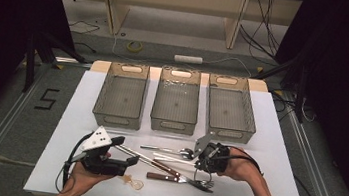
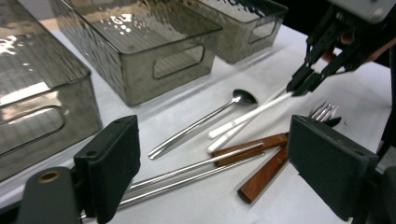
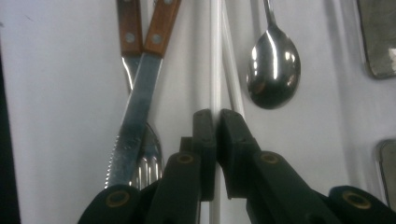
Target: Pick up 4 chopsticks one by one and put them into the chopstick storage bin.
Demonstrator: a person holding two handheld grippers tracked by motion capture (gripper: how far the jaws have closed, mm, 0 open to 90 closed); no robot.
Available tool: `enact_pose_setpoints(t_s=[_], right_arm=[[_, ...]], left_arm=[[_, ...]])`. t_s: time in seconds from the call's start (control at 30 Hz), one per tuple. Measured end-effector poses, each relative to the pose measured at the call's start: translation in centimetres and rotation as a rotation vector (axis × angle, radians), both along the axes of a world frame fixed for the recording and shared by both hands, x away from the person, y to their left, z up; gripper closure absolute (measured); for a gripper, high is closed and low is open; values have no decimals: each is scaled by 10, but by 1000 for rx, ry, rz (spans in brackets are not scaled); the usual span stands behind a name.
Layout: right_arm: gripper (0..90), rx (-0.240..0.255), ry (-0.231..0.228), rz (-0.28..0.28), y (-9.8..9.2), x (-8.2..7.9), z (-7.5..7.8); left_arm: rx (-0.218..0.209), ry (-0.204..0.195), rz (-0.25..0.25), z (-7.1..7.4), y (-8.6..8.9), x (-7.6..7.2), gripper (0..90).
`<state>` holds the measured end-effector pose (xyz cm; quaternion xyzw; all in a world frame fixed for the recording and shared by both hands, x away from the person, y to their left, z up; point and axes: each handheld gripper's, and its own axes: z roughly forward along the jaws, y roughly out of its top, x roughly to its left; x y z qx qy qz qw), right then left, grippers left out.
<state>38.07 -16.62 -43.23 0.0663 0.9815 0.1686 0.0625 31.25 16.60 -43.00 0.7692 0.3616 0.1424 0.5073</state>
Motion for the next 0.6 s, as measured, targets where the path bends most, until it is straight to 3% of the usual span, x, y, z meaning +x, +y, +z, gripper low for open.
enact_pose_setpoints(t_s=[0.13,0.43,0.47,0.6], right_arm=[[859,39,-3,-2,3,-3,7],[859,65,-9,32,10,-12,22],[859,68,-9,34,11,-13,23],[859,73,-10,47,14,-17,27]], left_arm=[[37,17,-36,-3,-9,7,172],[189,46,-155,-7,-40,22,178],[225,47,-175,-8,-45,23,178],[257,44,-202,-10,-54,26,200]])
